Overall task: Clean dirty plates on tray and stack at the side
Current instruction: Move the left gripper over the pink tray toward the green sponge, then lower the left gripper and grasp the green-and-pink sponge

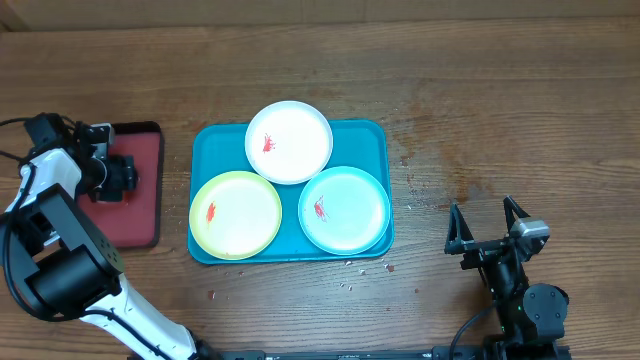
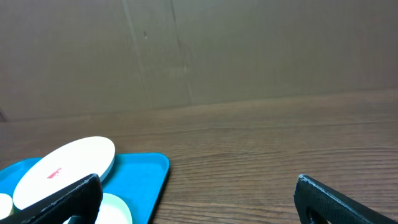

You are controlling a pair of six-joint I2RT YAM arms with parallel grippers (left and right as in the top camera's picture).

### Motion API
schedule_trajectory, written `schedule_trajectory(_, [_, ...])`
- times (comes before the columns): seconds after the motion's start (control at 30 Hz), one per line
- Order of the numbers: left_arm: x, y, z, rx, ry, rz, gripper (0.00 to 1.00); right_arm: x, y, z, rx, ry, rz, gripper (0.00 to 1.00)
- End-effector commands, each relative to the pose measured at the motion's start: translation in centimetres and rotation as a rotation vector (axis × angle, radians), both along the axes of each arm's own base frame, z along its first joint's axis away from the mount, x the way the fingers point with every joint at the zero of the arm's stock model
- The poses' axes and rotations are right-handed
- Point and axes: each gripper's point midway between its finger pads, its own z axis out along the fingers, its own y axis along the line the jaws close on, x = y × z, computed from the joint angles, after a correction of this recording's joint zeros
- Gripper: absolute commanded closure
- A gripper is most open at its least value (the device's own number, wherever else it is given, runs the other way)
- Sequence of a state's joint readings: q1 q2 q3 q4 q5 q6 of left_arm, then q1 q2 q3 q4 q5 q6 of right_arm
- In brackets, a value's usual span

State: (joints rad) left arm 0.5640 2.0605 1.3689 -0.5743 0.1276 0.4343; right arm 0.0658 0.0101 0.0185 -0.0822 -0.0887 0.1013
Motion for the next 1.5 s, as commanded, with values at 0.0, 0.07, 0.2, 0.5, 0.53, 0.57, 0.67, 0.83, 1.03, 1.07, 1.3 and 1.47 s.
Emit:
schedule_trajectory(0.0, [0.3,-0.3,-1.1,-0.002,0.014,-0.024,0.55,0.1,-0.3,-0.2,0.004,-0.001,-0.015,0.00])
schedule_trajectory(0.07, [0.3,-0.1,-1.1,0.009,0.016,-0.021,0.79,0.1,-0.3,-0.2,0.004,-0.001,-0.015,0.00])
schedule_trajectory(0.2, [0.0,0.5,-1.1,0.042,0.036,-0.008,0.96,0.1,-0.3,-0.2,0.004,-0.001,-0.015,0.00])
schedule_trajectory(0.5, [-1.9,-0.6,-1.7,-0.006,0.116,0.001,0.00,0.1,-0.3,-0.2,0.004,-0.001,-0.015,0.00])
schedule_trajectory(0.53, [-2.5,-0.9,-1.8,-0.019,0.137,0.001,0.00,0.1,-0.3,-0.2,0.004,-0.001,-0.015,0.00])
schedule_trajectory(0.57, [-2.7,-1.1,-1.9,-0.026,0.148,0.001,0.03,0.1,-0.3,-0.2,0.004,-0.001,-0.015,0.00])
schedule_trajectory(0.67, [-3.8,-1.7,-2.0,-0.054,0.194,-0.001,0.39,0.1,-0.3,-0.2,0.004,-0.001,-0.015,0.00])
schedule_trajectory(0.83, [-4.5,-2.0,-2.1,-0.066,0.221,0.013,0.89,0.1,-0.3,-0.2,0.004,-0.001,-0.015,0.00])
schedule_trajectory(1.03, [-5.2,-1.1,-2.2,-0.025,0.259,0.083,0.00,0.1,-0.3,-0.2,0.004,-0.001,-0.015,0.00])
schedule_trajectory(1.07, [-5.3,-1.2,-2.2,-0.027,0.263,0.082,0.00,0.1,-0.3,-0.2,0.004,-0.001,-0.015,0.00])
schedule_trajectory(1.3, [-5.9,-1.5,-2.2,-0.043,0.285,0.096,0.13,0.1,-0.3,-0.2,0.004,-0.001,-0.015,0.00])
schedule_trajectory(1.47, [-6.4,-1.8,-2.2,-0.055,0.307,0.095,0.96,0.1,-0.3,-0.2,0.004,-0.001,-0.015,0.00])
